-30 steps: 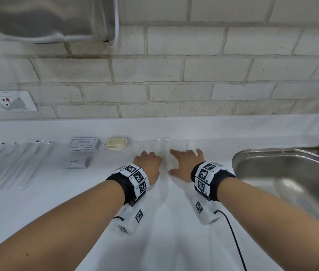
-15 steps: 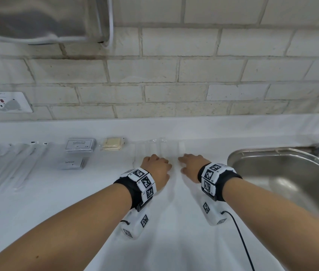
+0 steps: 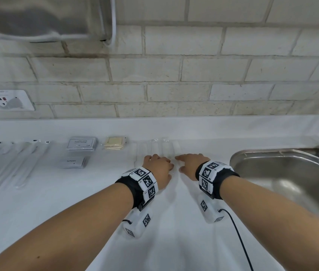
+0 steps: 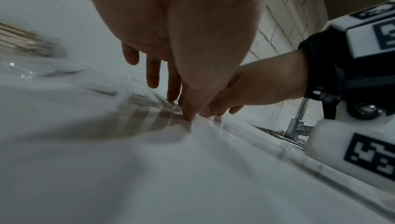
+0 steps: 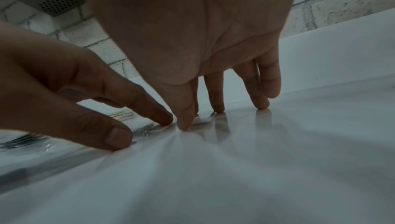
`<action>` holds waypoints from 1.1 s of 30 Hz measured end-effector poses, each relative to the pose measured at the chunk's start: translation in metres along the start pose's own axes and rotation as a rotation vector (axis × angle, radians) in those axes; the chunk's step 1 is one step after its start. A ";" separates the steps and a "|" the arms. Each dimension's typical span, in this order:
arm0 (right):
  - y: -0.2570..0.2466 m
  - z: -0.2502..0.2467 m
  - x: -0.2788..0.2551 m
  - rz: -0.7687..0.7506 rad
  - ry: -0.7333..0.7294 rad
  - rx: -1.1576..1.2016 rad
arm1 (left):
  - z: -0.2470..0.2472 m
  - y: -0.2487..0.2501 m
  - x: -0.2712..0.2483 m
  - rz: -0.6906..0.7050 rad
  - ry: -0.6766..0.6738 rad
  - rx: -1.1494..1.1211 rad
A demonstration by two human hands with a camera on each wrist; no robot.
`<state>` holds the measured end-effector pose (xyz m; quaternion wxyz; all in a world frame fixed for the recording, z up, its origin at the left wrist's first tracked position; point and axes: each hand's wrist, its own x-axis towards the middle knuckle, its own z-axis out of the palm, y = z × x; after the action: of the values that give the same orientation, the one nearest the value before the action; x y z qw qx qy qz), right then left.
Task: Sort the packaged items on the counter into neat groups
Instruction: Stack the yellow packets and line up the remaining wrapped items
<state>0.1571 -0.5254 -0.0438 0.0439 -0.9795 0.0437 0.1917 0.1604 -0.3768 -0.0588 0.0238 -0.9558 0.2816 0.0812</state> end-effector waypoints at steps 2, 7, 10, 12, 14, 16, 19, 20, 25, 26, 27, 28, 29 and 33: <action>0.000 0.000 0.000 0.009 -0.002 0.014 | -0.001 0.001 0.000 -0.008 0.001 -0.005; -0.002 0.000 -0.002 -0.002 -0.004 -0.002 | 0.002 0.001 -0.002 -0.020 0.032 -0.048; -0.004 0.000 -0.003 -0.002 0.016 -0.004 | 0.004 0.000 -0.003 -0.016 0.048 -0.054; -0.004 0.002 -0.003 -0.003 0.039 0.001 | 0.006 0.000 -0.004 -0.012 0.046 -0.053; -0.004 0.004 -0.004 -0.004 0.061 0.012 | 0.006 -0.001 -0.003 -0.008 0.046 -0.050; -0.004 0.005 -0.003 -0.010 0.070 0.016 | 0.005 -0.001 -0.003 -0.005 0.046 -0.047; -0.004 0.005 -0.004 -0.008 0.073 0.010 | 0.004 0.000 -0.002 -0.005 0.036 -0.049; -0.004 0.004 -0.003 -0.004 0.072 0.013 | 0.004 0.000 -0.002 -0.004 0.034 -0.049; -0.004 0.005 -0.004 0.002 0.075 0.031 | 0.005 -0.001 -0.002 -0.003 0.033 -0.044; -0.004 0.005 -0.005 0.002 0.074 0.036 | 0.005 0.000 -0.002 -0.007 0.032 -0.047; -0.005 0.005 -0.005 0.003 0.069 0.039 | 0.005 0.000 -0.002 -0.009 0.031 -0.050; -0.005 0.005 -0.006 0.003 0.066 0.041 | 0.005 0.000 -0.002 -0.011 0.029 -0.053; -0.005 0.005 -0.006 0.000 0.067 0.041 | 0.005 0.000 -0.002 -0.011 0.027 -0.057; -0.005 0.006 -0.007 -0.012 0.070 0.049 | 0.004 0.000 -0.002 -0.018 0.031 -0.079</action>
<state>0.1492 -0.5194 -0.0459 0.0677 -0.9845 0.0439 0.1560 0.1583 -0.3751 -0.0626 -0.0177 -0.9596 0.2699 0.0775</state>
